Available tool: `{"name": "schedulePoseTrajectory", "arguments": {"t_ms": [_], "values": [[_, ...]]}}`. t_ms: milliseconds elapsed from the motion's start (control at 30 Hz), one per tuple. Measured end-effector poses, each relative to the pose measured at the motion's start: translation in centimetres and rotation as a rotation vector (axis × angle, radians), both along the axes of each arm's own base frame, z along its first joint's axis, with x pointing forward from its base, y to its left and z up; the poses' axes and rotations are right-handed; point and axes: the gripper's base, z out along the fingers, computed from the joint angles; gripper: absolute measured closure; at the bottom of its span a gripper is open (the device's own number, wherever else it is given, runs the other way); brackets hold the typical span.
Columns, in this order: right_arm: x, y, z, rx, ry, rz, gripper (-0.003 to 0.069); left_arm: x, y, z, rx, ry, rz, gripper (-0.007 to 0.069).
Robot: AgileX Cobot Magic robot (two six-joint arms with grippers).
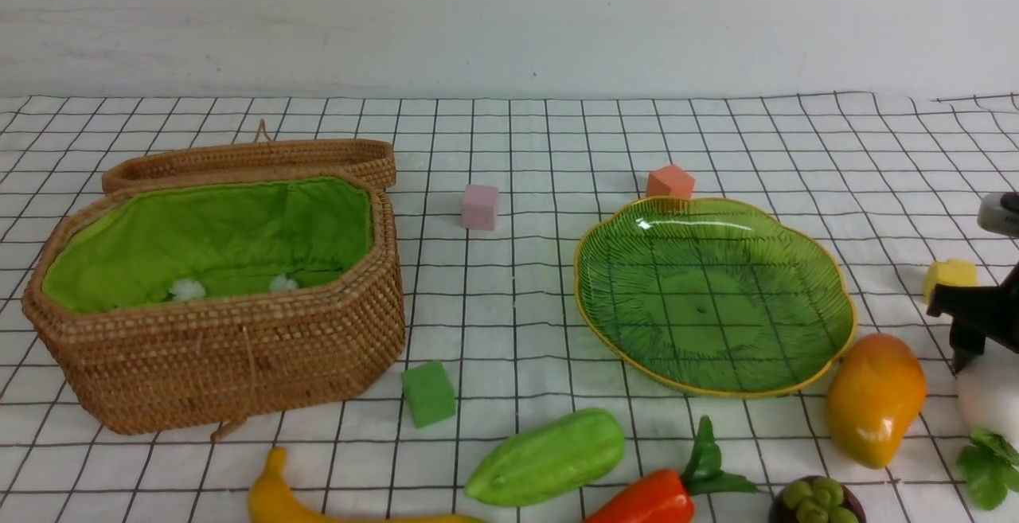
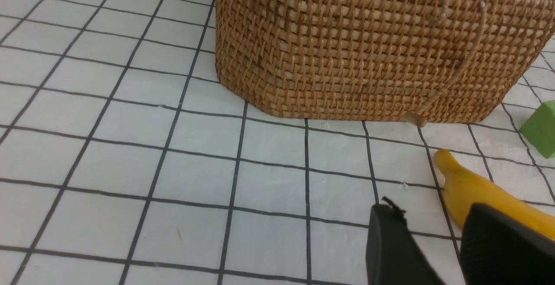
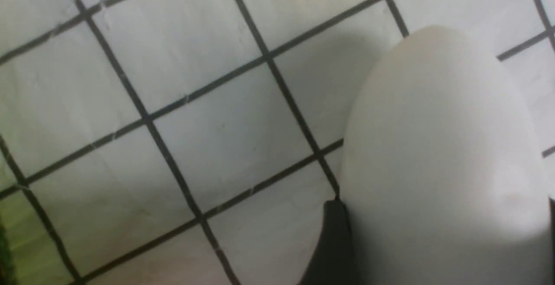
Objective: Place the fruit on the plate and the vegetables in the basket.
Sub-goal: Take a daikon with your right arm and place it on the basket on the left.
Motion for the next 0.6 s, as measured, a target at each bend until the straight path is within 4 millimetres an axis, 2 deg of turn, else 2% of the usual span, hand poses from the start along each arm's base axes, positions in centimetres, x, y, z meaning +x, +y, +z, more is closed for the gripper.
{"name": "schedulePoseTrajectory", "arguments": {"t_ms": [200,300,333,467,500,567,600], "values": [[0.2,-0.1,0.0,0.057,-0.004,0.048,0.0133,0.0,0.0,0.0,0.000,0.000,0.000,0.0386],[-0.1,0.9,2.0,0.135,-0.032,0.057,0.0134,0.0,0.0,0.0,0.000,0.000,0.000,0.0386],[-0.1,1.3,3.2,0.141,-0.065,0.076,0.0134,0.0,0.0,0.0,0.000,0.000,0.000,0.0386],[0.1,4.2,13.0,0.098,-0.384,0.266,0.0134,0.0,0.0,0.0,0.000,0.000,0.000,0.0386],[0.2,4.4,13.9,0.088,-0.411,0.290,0.0134,0.0,0.0,0.0,0.000,0.000,0.000,0.0386],[-0.5,8.3,20.4,0.075,-0.636,0.484,0.0134,0.0,0.0,0.0,0.000,0.000,0.000,0.0386],[-0.6,9.0,20.8,0.079,-0.651,0.509,0.0134,0.0,0.0,0.0,0.000,0.000,0.000,0.0386]]}}
